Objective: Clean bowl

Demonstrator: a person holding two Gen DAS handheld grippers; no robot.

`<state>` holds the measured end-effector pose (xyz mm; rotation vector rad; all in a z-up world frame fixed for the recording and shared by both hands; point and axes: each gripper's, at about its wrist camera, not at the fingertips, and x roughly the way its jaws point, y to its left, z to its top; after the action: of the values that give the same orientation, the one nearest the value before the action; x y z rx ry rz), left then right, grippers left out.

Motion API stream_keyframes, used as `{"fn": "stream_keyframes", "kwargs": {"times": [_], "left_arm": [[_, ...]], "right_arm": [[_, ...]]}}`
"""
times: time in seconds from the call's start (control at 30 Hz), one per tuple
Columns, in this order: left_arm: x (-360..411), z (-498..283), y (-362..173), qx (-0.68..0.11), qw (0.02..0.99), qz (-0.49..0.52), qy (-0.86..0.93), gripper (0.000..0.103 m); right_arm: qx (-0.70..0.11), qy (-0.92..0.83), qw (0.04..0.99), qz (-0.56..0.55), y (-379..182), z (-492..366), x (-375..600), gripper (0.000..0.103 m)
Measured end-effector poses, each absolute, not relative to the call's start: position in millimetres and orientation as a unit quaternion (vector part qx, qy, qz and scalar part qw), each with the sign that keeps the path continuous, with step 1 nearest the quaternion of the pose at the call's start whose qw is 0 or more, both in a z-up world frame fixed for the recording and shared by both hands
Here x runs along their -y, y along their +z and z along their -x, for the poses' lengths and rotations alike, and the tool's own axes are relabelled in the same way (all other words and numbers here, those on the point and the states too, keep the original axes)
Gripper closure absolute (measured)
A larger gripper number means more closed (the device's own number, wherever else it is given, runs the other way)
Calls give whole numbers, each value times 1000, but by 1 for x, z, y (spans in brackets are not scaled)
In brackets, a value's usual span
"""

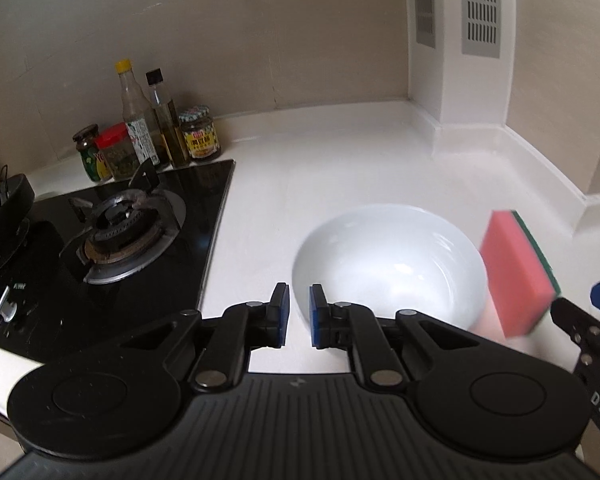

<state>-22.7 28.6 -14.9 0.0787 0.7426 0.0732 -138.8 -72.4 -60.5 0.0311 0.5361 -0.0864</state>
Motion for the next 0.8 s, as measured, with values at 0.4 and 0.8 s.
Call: {"fn": "stream_keyframes", "kwargs": {"times": [0.4, 0.8], "left_arm": [[-12, 71, -27, -400, 916, -30, 21, 91], [-6, 120, -25, -413, 910, -15, 21, 91]], "right_arm": [[-287, -42, 957, -30, -65, 182, 79, 68], [-288, -26, 957, -31, -56, 227, 72, 68]]}}
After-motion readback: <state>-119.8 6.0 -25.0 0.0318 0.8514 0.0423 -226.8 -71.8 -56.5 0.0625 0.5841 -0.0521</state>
